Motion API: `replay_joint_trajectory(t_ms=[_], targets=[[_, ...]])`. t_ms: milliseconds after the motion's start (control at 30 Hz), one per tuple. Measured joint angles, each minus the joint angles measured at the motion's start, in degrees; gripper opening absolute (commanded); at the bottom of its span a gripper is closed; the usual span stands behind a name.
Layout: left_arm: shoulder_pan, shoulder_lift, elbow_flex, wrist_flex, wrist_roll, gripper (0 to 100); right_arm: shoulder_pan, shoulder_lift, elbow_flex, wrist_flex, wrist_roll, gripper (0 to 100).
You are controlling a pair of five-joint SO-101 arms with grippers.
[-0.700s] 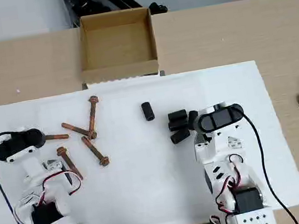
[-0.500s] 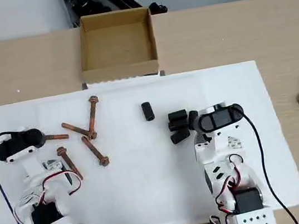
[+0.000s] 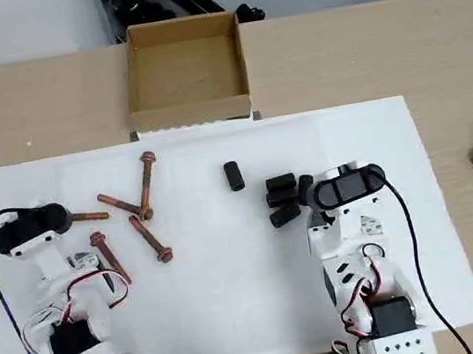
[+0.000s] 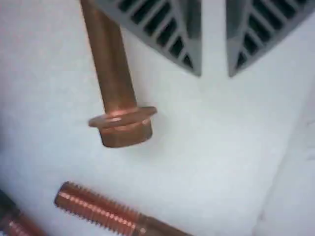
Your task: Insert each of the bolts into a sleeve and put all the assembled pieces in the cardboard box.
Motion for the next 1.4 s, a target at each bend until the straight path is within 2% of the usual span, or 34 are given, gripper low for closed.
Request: replay_joint_trajectory(t_ms=[1033,1400], targets=[[0.09,0.0,0.0,0.0,0.0,2,0.0,0.0,0.0,0.0,0.0,0.6],[3.87,0.0,0.0,0.0,0.0,2,0.0,0.0,0.0,0.0,0.0,0.6]])
